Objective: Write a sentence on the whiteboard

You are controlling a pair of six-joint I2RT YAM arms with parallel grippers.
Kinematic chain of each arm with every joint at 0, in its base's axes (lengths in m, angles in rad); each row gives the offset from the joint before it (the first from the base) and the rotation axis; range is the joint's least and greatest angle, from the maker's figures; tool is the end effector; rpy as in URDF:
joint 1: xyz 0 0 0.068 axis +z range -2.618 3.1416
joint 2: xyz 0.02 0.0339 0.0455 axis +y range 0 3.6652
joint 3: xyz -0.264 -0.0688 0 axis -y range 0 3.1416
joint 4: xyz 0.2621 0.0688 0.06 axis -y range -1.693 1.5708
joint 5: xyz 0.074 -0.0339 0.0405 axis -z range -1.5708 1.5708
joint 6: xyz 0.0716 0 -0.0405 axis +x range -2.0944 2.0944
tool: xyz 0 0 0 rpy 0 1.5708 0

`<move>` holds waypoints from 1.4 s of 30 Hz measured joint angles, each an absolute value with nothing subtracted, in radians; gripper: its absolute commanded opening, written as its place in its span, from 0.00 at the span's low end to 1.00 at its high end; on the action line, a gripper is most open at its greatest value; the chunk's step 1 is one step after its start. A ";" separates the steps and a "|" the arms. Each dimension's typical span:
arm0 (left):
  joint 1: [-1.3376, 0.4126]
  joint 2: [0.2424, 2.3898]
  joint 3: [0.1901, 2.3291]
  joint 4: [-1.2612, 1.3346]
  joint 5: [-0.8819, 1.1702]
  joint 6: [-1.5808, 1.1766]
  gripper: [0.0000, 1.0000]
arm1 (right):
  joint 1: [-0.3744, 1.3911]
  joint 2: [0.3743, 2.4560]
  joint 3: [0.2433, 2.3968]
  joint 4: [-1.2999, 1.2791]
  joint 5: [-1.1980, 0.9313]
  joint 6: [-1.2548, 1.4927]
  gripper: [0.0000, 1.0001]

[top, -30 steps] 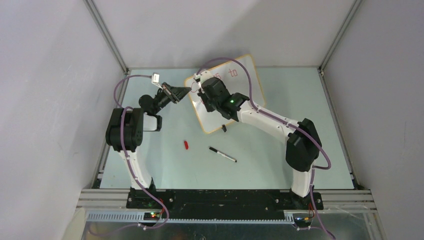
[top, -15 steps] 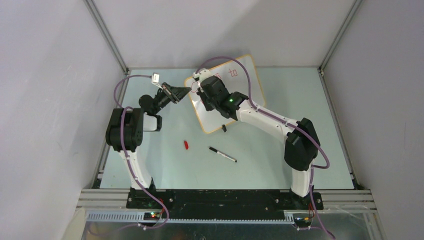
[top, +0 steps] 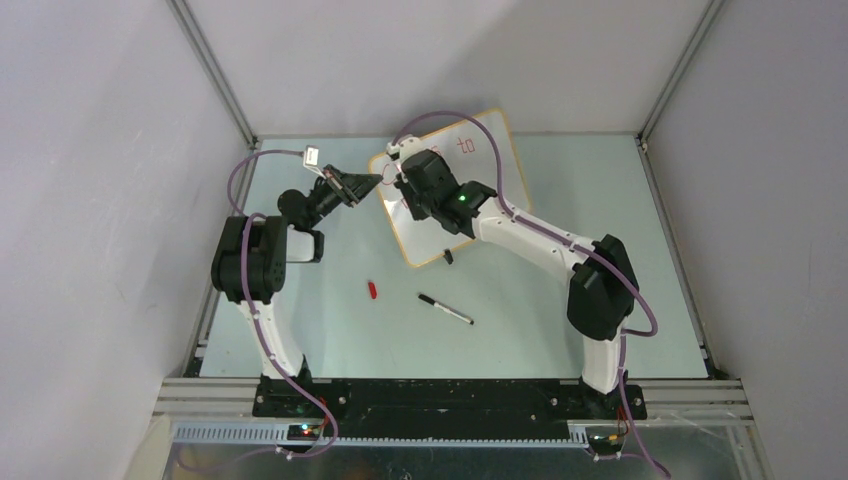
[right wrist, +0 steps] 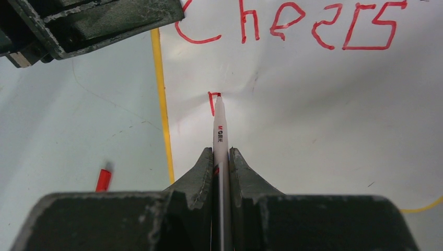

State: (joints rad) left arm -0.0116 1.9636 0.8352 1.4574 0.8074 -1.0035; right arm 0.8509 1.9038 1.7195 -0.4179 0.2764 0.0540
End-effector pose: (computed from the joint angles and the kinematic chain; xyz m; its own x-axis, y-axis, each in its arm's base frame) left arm 0.4037 -0.0564 0.1861 -0.4098 -0.5784 -0.7054 0.6442 0.3641 -0.6727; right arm 0.3395 0.3576 0.2930 -0.4040 -0.3819 -0.8312 -0.5541 0.8252 -0.1099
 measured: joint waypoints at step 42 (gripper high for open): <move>-0.012 1.964 0.835 1.457 0.807 -1.003 0.00 | 0.834 1.868 1.645 -0.446 0.281 0.076 0.00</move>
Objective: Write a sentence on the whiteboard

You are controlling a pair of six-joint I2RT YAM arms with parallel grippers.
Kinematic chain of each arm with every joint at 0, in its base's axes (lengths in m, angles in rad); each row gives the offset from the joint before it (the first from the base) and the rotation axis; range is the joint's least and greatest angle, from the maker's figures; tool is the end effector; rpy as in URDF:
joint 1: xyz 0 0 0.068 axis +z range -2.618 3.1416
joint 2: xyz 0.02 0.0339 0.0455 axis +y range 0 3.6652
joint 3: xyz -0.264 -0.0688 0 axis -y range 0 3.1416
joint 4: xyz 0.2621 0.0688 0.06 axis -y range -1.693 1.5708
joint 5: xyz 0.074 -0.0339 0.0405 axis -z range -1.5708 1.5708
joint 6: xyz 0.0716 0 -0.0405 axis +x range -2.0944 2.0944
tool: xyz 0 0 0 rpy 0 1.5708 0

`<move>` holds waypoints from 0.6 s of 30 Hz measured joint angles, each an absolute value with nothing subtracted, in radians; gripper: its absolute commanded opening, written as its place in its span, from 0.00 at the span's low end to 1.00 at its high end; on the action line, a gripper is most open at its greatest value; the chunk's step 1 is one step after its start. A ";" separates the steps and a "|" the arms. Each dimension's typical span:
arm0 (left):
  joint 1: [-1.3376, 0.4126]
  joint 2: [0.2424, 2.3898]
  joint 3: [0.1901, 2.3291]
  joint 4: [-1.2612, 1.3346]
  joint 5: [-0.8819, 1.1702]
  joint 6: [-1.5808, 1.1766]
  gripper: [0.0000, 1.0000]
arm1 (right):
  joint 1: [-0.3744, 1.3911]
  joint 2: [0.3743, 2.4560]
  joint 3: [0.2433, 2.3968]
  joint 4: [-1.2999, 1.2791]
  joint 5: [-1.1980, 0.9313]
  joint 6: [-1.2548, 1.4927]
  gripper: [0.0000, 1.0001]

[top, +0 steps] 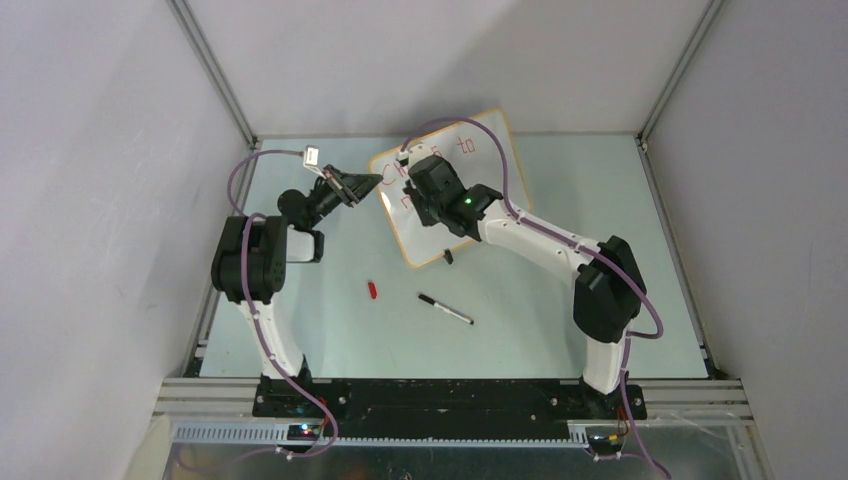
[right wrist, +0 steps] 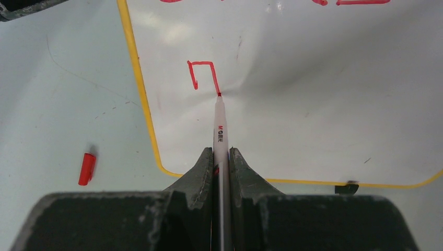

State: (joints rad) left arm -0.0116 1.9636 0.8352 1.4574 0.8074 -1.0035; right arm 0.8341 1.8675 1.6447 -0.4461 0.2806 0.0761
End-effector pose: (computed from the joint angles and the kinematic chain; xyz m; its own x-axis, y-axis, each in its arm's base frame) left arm 0.4037 -0.0564 0.1861 -0.4098 -0.5784 -0.7054 0.6442 0.3641 -0.6727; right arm 0.3359 0.3408 0.2780 -0.4584 -0.3967 -0.7953 -0.5324 0.8391 -0.1116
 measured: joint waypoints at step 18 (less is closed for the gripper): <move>-0.012 1.964 0.835 1.462 0.809 -1.004 0.00 | 0.814 1.842 1.665 -0.452 0.280 0.074 0.00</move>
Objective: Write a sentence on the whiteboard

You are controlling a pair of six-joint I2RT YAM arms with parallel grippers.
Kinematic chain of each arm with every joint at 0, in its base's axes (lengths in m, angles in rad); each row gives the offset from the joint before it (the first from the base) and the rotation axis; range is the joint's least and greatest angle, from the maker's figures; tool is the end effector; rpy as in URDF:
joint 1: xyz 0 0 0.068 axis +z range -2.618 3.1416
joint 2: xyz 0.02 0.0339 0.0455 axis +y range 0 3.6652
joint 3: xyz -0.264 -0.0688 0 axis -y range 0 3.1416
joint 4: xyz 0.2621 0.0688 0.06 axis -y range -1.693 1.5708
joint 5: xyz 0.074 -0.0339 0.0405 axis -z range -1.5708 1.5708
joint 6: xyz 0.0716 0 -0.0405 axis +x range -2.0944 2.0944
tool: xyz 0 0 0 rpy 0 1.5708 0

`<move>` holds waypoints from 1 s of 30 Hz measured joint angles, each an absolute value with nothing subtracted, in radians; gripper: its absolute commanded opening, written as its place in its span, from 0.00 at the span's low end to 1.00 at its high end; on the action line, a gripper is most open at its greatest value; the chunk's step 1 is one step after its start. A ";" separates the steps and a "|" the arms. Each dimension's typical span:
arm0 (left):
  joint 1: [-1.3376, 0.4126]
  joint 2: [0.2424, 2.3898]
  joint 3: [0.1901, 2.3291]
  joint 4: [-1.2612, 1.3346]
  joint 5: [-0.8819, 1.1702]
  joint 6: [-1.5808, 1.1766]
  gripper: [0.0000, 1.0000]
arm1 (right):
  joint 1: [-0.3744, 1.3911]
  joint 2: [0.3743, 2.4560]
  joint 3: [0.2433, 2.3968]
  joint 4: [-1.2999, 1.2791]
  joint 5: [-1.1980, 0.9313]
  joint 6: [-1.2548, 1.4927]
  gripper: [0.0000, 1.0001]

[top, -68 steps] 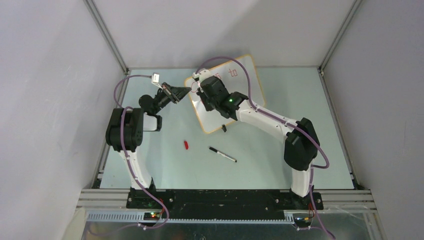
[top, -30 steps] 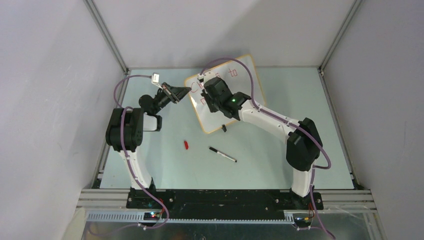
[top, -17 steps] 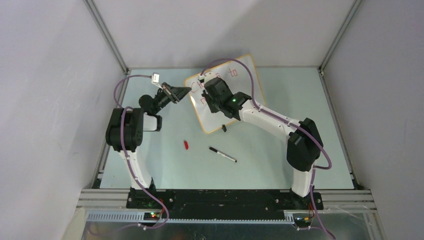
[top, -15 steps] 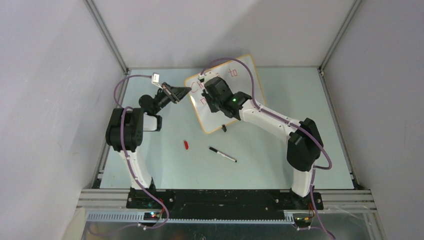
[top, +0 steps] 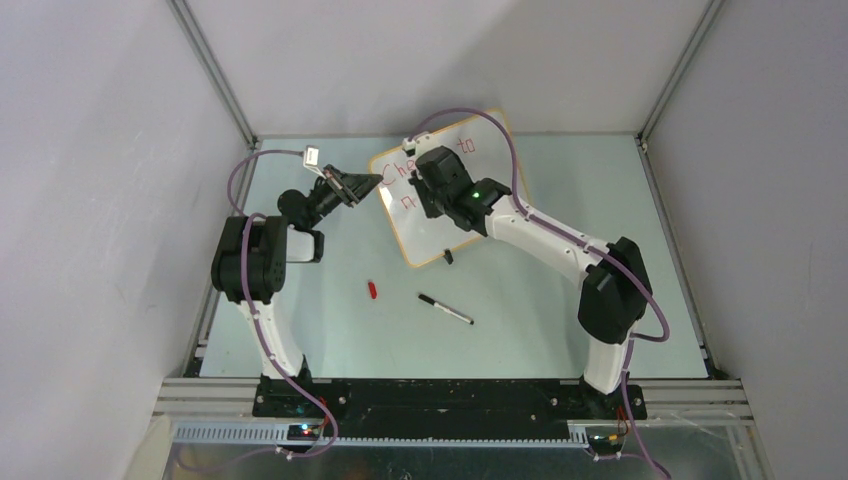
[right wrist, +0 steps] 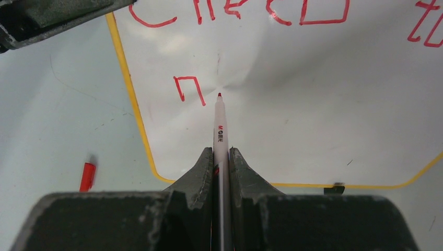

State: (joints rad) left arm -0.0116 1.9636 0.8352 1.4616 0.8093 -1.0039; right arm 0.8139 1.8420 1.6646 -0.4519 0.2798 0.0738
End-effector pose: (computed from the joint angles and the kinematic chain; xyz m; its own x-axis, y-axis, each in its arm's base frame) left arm 0.4035 -0.0565 0.1866 -0.4081 -0.5774 -0.7072 0.6475 0.3631 -0.6700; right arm 0.3404 0.3316 0.2966 -0.4433 -0.3661 -0.8182 -0.5141 0.8516 -0.1025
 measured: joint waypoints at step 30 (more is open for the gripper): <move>-0.012 1.964 0.835 1.464 0.812 -1.004 0.00 | 0.808 1.844 1.695 -0.452 0.261 0.073 0.00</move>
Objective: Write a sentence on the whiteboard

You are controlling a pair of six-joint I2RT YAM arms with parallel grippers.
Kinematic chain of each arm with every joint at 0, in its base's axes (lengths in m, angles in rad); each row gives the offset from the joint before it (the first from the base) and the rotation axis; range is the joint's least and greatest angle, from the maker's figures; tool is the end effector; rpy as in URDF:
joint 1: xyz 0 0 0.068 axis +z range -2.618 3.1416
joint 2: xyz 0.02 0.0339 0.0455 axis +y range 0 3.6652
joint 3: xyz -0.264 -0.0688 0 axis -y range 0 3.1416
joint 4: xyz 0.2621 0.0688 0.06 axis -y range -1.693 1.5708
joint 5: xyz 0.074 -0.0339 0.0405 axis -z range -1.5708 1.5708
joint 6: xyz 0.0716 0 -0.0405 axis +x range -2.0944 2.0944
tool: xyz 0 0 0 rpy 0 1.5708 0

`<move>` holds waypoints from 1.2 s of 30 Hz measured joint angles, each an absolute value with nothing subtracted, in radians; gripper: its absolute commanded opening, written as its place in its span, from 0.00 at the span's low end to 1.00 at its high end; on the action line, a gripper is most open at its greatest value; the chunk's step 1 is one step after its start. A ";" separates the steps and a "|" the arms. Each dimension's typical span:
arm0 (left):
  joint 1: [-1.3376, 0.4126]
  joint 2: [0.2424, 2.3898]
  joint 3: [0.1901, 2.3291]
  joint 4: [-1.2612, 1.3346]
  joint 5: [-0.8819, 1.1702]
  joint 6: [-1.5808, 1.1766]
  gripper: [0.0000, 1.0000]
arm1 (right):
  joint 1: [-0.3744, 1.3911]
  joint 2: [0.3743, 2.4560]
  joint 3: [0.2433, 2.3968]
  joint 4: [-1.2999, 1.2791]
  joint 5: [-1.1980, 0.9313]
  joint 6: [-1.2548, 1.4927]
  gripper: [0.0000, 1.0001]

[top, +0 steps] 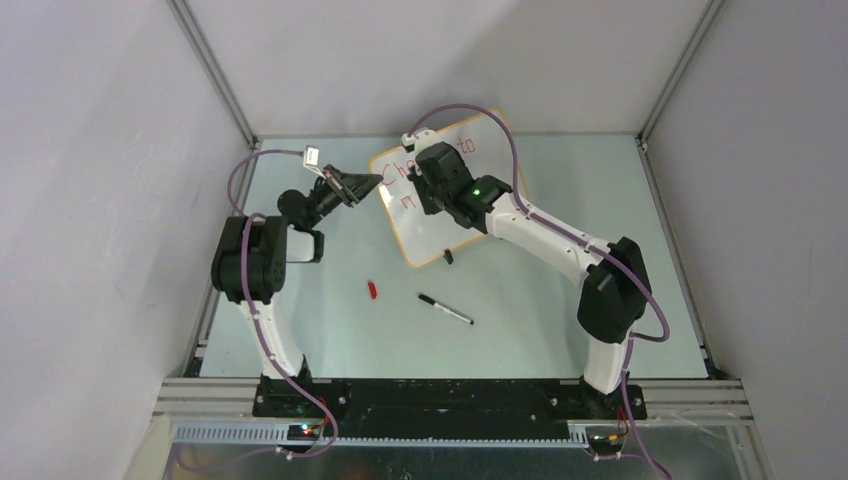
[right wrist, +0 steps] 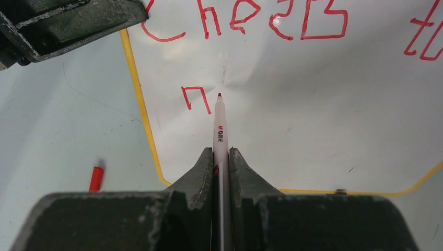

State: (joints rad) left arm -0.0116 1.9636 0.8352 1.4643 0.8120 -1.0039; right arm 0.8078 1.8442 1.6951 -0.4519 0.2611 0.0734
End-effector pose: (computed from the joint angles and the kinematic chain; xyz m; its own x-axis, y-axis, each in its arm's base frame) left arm 0.4032 -0.0566 0.1868 -0.4076 -0.5757 -0.7088 0.6502 0.3620 -0.6680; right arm 0.3433 0.3323 0.3071 -0.4302 -0.3474 -0.8333 -0.5210 0.8493 -0.0851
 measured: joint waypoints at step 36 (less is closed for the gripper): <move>-0.012 1.964 0.835 1.460 0.812 -1.004 0.00 | 0.807 1.884 1.697 -0.456 0.258 0.074 0.00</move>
